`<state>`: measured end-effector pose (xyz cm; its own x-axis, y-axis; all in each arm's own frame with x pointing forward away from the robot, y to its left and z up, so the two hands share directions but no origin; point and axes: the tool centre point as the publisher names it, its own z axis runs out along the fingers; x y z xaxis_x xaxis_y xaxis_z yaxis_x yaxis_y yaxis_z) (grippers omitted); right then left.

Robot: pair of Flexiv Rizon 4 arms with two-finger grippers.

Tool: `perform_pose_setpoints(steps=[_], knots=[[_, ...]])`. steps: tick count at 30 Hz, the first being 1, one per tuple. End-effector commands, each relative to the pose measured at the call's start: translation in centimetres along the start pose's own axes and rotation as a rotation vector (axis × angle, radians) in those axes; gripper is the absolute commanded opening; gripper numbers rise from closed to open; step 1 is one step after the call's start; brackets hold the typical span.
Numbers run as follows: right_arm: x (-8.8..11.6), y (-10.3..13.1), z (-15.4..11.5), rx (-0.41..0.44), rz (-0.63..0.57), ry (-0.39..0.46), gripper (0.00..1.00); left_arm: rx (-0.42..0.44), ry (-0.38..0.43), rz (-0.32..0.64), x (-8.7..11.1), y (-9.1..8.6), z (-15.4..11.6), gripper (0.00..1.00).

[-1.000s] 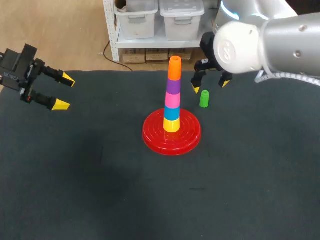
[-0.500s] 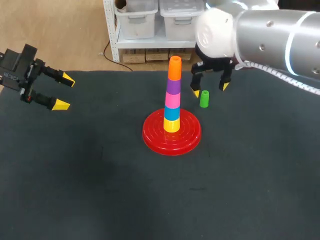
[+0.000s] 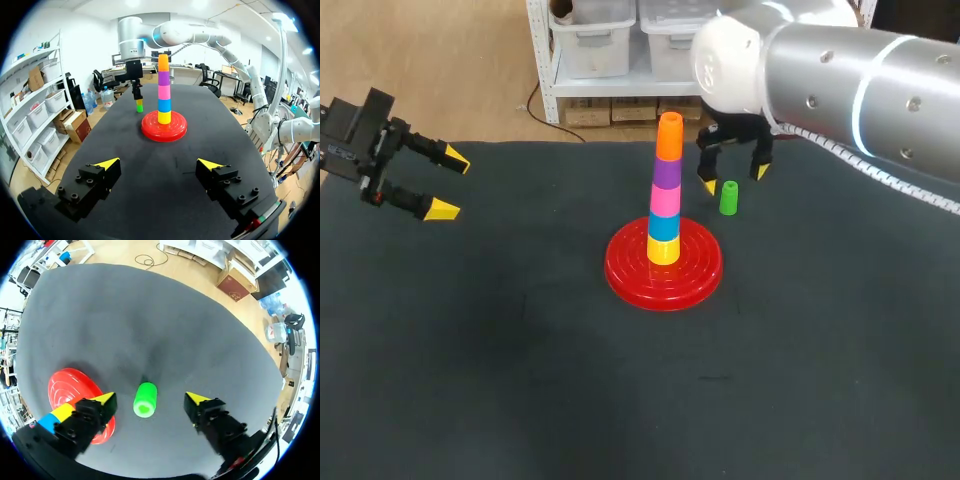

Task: Pick up and stack the cylinders on the red base in this order: pink,purple,orange,green

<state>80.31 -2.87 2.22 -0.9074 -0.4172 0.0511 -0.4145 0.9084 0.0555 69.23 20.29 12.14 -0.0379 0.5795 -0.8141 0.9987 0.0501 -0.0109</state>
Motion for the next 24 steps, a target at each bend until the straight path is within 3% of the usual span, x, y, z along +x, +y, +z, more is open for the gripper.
perform_pose_setpoints(steps=[1,18,23,24], knots=[[-0.26,0.00,0.32,0.003,0.005,0.011,0.57,-0.001,-0.002,0.003,0.11,-0.03,-0.03,1.00],[-0.09,-0.21,0.68,0.003,0.018,0.008,0.49,-0.001,-0.002,0.003,0.11,-0.03,-0.03,1.00],[-0.08,-0.16,0.66,0.002,0.016,0.010,0.45,-0.001,-0.002,0.003,0.11,-0.03,-0.03,1.00],[-0.08,-0.15,0.67,0.010,0.012,0.006,0.36,-0.001,-0.002,0.003,0.11,-0.03,-0.03,1.00]])
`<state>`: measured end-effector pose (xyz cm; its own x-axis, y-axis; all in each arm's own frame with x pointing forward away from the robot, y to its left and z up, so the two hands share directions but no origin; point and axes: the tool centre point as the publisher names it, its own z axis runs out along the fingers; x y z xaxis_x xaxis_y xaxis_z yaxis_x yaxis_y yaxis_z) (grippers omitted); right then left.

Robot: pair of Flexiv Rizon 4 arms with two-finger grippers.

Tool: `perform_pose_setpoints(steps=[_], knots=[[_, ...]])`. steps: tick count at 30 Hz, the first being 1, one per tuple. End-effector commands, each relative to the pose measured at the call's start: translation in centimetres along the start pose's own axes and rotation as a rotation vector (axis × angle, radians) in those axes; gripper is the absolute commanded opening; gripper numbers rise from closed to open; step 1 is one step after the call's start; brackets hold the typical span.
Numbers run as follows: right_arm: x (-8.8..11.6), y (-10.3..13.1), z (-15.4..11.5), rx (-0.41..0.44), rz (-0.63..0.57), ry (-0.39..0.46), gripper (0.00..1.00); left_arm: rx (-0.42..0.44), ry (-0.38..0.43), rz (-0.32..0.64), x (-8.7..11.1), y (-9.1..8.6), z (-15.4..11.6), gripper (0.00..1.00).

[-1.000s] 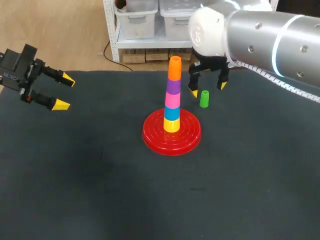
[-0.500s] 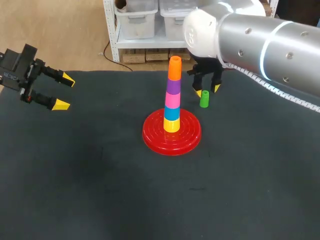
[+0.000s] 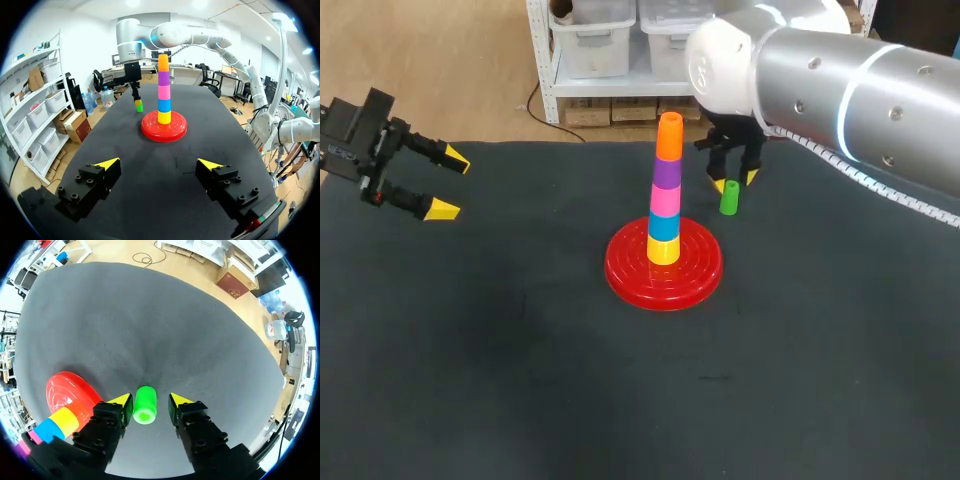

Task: Pick up and stack the cylinders on the red base in this order: pink,purple,orange,green

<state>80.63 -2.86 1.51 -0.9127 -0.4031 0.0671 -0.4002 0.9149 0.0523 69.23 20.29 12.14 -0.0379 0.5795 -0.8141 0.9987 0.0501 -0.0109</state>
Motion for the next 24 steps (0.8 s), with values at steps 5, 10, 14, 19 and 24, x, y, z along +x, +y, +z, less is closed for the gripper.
perform_pose_setpoints(steps=[5,10,14,19,24], knots=[[1.0,0.2,-2.1,0.030,-0.008,-0.071,0.00,-0.001,-0.002,0.003,0.1,0.0,0.0,1.00],[1.3,0.4,-3.3,0.047,-0.020,-0.097,0.00,-0.001,-0.002,0.003,0.1,0.0,0.0,1.00],[0.8,0.7,-3.3,0.052,-0.027,-0.103,0.00,-0.001,-0.002,0.003,0.1,0.0,0.0,1.00],[0.6,0.8,-5.7,0.093,-0.044,-0.156,0.00,-0.001,-0.002,0.003,0.1,0.0,0.0,1.00],[0.4,0.7,-5.4,0.118,-0.063,-0.142,0.00,-0.001,-0.002,0.003,0.1,0.0,0.0,1.00]])
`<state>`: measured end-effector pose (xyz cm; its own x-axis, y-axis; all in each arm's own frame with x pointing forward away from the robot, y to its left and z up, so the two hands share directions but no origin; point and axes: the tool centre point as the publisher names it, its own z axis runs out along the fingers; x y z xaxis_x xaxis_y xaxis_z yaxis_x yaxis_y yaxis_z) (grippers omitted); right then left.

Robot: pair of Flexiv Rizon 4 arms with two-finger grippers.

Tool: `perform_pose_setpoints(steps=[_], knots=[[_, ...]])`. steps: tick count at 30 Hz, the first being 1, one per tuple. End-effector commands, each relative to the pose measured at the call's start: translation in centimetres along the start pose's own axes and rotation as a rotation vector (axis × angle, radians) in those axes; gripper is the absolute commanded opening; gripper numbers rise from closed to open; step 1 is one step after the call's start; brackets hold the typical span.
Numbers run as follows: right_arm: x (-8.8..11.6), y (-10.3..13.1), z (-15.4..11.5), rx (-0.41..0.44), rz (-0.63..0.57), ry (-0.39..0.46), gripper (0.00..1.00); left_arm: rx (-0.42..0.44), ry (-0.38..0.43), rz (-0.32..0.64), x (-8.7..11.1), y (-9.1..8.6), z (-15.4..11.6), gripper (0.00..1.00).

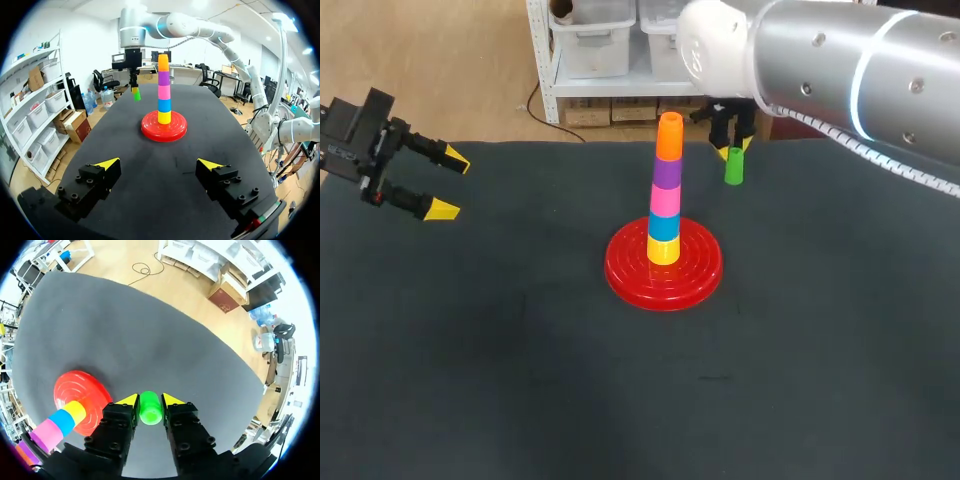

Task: Pick up and stack the cylinders on the red base in this order: pink,purple,orange,green

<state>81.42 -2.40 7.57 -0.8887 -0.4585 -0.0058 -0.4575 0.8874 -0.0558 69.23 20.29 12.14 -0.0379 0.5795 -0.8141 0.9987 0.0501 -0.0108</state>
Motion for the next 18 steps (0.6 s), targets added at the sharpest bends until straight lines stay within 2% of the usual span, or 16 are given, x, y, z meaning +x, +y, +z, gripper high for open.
perform_pose_setpoints(steps=[1,5,8,14,18], knots=[[0.8,0.4,1.1,0.007,0.001,-0.062,0.00,-0.001,-0.002,0.003,0.1,0.0,0.0,1.00],[0.5,0.0,3.8,-0.009,0.014,-0.019,0.00,-0.001,-0.002,0.003,0.1,0.0,0.0,1.00],[0.1,-0.1,4.6,-0.022,0.029,-0.019,0.00,-0.001,-0.002,0.003,0.1,0.0,0.0,1.00],[-0.6,0.0,3.8,-0.019,0.017,-0.049,0.00,-0.001,-0.002,0.003,0.1,0.0,0.0,1.00],[-0.7,-0.3,1.4,-0.003,0.005,-0.086,0.00,-0.001,-0.002,0.003,0.1,0.0,0.0,1.00]])
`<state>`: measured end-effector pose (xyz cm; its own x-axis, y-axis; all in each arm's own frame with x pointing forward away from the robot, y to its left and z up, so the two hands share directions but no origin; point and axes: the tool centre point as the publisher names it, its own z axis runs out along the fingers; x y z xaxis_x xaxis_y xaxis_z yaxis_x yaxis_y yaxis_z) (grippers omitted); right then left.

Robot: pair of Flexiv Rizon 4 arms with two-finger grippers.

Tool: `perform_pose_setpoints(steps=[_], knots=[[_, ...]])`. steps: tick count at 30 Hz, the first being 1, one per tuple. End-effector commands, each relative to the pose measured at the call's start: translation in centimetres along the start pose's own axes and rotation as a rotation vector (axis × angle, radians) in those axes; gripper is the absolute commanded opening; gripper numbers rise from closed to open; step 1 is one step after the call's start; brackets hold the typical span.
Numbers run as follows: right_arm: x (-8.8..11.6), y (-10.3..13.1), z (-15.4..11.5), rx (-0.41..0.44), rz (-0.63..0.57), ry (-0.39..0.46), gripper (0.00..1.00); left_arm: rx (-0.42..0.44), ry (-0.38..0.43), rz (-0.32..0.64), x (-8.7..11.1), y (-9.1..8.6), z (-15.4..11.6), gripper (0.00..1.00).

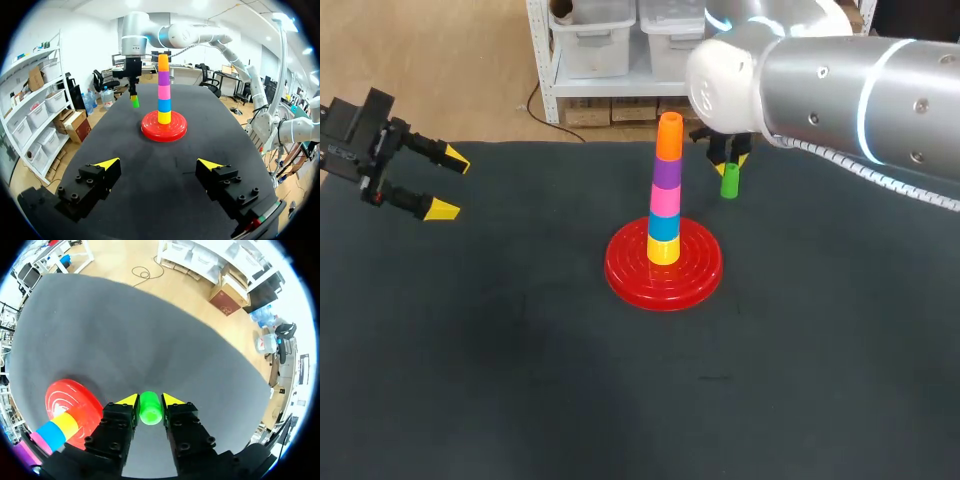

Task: Pick up and stack the cylinders on the red base in this order: pink,purple,orange,green

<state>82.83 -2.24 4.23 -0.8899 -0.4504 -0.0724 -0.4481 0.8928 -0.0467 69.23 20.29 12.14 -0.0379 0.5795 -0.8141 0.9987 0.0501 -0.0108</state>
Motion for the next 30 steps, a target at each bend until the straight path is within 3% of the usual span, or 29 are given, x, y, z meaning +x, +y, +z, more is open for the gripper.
perform_pose_setpoints(steps=[1,6,11,19,24,30], knots=[[0.4,0.1,-2.9,0.013,-0.019,-0.029,0.00,-0.001,-0.002,0.003,0.1,0.0,0.0,1.00],[-0.1,0.0,-8.4,0.024,-0.080,-0.065,0.00,-0.001,-0.002,0.003,0.1,0.0,0.0,1.00],[-0.3,0.6,-15.5,0.018,-0.190,-0.103,0.00,-0.001,-0.002,0.003,0.1,0.0,0.0,1.00],[0.5,5.2,-25.8,-0.024,-0.433,-0.173,0.00,-0.001,-0.002,0.003,0.1,0.0,0.0,1.00],[1.4,7.9,-29.2,-0.072,-0.535,-0.155,0.00,-0.001,-0.002,0.003,0.1,0.0,0.0,1.00],[2.1,10.3,-30.4,-0.105,-0.600,-0.118,0.00,-0.001,-0.002,0.003,0.1,0.0,0.0,1.00]])
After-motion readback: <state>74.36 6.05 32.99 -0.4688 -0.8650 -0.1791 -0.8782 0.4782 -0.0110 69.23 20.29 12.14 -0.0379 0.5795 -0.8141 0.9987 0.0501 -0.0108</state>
